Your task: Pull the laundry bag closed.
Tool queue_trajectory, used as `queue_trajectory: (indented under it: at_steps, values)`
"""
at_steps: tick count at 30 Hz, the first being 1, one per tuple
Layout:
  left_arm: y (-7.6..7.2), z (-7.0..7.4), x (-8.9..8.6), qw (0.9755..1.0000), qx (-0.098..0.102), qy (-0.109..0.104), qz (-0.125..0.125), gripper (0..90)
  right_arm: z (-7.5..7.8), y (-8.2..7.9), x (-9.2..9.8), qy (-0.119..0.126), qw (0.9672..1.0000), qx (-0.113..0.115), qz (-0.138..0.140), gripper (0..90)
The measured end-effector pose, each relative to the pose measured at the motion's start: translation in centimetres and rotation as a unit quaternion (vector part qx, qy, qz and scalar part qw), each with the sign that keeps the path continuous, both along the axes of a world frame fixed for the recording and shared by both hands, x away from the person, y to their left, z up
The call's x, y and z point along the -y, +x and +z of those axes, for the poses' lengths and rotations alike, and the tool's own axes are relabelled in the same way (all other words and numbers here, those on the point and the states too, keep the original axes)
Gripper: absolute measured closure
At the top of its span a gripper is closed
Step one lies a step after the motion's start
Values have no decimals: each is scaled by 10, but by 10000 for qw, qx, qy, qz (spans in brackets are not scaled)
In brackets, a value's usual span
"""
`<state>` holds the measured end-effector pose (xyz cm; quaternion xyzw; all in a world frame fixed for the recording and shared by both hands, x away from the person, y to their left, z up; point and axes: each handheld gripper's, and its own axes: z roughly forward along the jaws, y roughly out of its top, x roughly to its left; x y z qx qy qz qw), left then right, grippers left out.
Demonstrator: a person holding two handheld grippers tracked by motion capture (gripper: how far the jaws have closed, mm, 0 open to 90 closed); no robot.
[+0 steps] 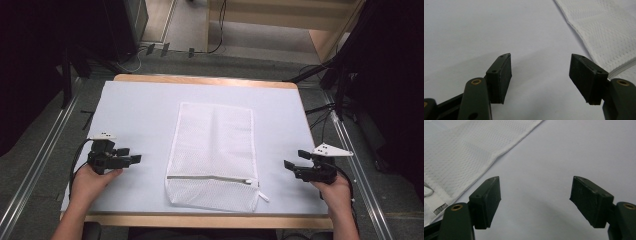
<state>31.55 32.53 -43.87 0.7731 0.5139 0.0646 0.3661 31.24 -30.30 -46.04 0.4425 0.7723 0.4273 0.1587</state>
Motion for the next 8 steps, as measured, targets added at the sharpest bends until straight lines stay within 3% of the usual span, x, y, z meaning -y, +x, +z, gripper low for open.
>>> queue_trajectory:
  at_steps: [8]
  values:
    - [2, -1, 1, 10000, -30, -12, -13, 351, -1, 0, 1, -28, 10000, -27, 1, 254]
